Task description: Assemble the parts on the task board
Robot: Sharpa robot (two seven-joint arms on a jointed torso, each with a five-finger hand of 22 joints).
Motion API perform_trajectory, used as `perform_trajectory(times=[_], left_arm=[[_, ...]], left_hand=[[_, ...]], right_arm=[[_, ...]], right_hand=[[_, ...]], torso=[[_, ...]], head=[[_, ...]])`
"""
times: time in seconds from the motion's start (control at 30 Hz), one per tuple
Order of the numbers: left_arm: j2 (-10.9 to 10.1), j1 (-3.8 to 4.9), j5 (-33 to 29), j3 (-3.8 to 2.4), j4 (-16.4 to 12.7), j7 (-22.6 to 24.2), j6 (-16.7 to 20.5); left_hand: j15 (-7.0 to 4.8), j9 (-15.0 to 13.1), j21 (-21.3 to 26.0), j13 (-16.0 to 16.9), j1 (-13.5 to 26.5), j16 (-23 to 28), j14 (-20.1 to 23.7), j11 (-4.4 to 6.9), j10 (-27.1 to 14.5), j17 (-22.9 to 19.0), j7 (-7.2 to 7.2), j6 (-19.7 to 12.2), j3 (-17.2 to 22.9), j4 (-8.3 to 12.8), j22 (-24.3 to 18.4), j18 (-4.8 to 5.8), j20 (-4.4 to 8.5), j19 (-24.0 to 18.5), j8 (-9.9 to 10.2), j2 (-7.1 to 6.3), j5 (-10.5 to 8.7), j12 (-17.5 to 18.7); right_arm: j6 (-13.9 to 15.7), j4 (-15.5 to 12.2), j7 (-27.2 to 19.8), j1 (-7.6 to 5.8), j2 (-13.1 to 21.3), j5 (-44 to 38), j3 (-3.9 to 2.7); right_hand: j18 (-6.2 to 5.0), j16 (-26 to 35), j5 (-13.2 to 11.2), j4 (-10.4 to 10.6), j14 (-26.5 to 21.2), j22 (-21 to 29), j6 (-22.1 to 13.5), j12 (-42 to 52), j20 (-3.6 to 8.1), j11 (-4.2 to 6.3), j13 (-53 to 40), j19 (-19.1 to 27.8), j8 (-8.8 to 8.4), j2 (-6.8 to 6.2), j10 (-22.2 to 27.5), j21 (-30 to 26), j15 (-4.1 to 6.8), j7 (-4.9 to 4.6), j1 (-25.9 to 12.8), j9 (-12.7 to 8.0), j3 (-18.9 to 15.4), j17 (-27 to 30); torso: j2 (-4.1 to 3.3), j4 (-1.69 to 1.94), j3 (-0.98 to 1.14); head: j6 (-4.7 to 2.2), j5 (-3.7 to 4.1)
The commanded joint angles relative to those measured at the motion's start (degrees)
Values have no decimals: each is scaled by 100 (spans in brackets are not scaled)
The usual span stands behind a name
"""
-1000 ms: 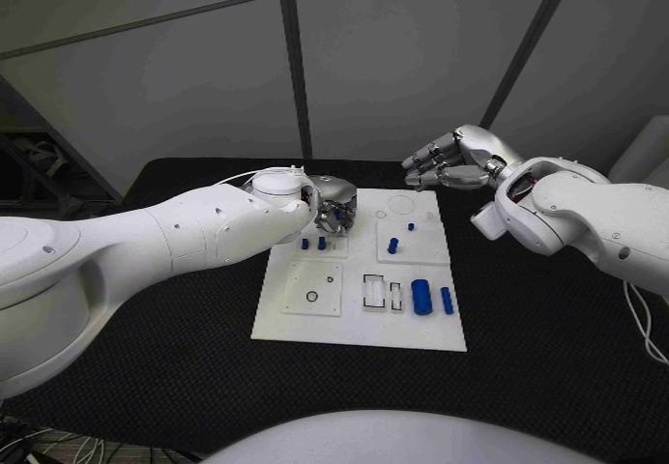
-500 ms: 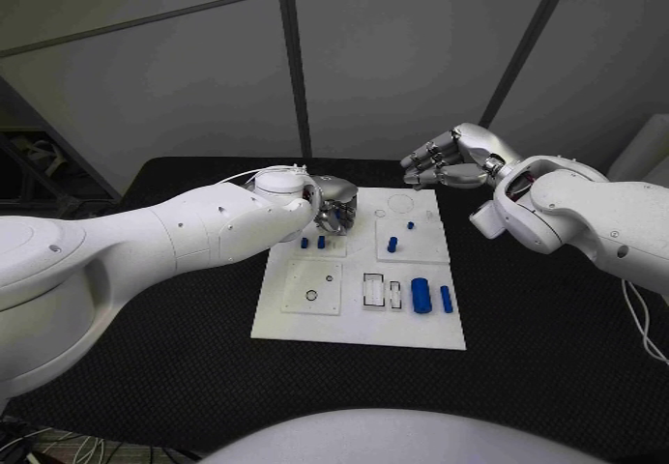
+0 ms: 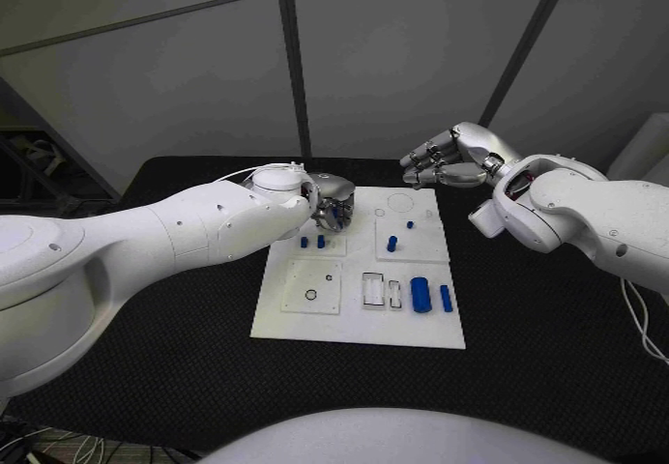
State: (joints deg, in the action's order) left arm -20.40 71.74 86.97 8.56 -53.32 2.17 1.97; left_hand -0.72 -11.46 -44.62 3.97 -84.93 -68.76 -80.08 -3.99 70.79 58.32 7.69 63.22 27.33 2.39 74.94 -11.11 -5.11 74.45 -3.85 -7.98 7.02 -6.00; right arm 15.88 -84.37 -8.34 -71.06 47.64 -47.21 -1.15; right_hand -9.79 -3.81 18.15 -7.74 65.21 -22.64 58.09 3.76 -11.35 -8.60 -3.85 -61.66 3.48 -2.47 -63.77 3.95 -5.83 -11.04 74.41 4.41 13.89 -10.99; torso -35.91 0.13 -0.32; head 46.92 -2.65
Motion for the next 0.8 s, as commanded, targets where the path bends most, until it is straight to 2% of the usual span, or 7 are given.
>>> perform_trajectory(times=[0.03,0.3,0.5,0.57,0.67,0.8], left_arm=[[-8,-27,34,17,21,84,38],[-29,-28,-23,15,-24,236,261],[-120,-26,-41,4,-98,254,398],[-167,-23,-47,-23,-142,249,436],[-231,-20,-71,-102,-214,239,490],[-319,-19,-106,-239,-329,226,557]], left_hand=[[12,10,-27,32,32,-13,-22,11,47,-17,-15,86,-30,16,499,356,-11,32,-46,44,28,-31],[-18,6,-196,51,96,-74,-74,50,154,14,-40,224,-63,38,531,368,-3,75,-89,101,17,-79],[-26,7,-255,56,105,-83,-85,58,176,12,-42,254,-73,50,542,375,2,95,-96,111,18,-88],[-29,7,-270,57,111,-82,-88,59,184,6,-41,263,-78,53,544,376,4,100,-98,111,19,-92],[-31,8,-278,58,118,-79,-88,59,188,-1,-39,269,-84,54,545,377,6,103,-98,109,19,-93],[-33,9,-287,59,128,-82,-92,59,191,-2,-36,275,-90,53,546,377,7,107,-98,111,25,-94]], right_arm=[[-28,-12,-58,-13,0,-7,-5],[-27,-15,-61,-13,1,-7,-5],[-24,-26,-63,-13,21,-7,-5],[-22,-30,-63,-13,30,-7,-5],[-21,-33,-64,-13,39,-7,-5],[-20,-33,-67,-12,49,-7,-5]], right_hand=[[-30,22,36,32,9,8,4,-4,-5,18,9,-36,18,6,30,-25,-26,10,34,-6,13,11],[-30,22,36,33,9,9,4,-4,-5,18,9,-36,18,7,30,-25,-26,10,33,-6,13,12],[-30,22,36,33,9,9,4,-4,-5,18,9,-36,18,7,30,-25,-26,10,33,-6,13,12],[-30,22,36,33,9,9,4,-4,-5,18,9,-36,18,7,30,-25,-26,10,33,-6,13,12],[-30,22,36,33,9,9,4,-4,-5,18,9,-36,18,7,30,-25,-26,10,33,-6,13,12],[-30,22,36,33,9,9,4,-4,-5,18,9,-36,18,7,30,-25,-26,10,33,-6,13,12]], torso=[[-1,11,-1],[2,5,-1],[4,11,-1],[6,16,1],[3,13,2],[1,8,0]], head=[[-6,1],[-18,-26],[-37,-40],[-36,-44],[-49,-53],[-60,-69]])
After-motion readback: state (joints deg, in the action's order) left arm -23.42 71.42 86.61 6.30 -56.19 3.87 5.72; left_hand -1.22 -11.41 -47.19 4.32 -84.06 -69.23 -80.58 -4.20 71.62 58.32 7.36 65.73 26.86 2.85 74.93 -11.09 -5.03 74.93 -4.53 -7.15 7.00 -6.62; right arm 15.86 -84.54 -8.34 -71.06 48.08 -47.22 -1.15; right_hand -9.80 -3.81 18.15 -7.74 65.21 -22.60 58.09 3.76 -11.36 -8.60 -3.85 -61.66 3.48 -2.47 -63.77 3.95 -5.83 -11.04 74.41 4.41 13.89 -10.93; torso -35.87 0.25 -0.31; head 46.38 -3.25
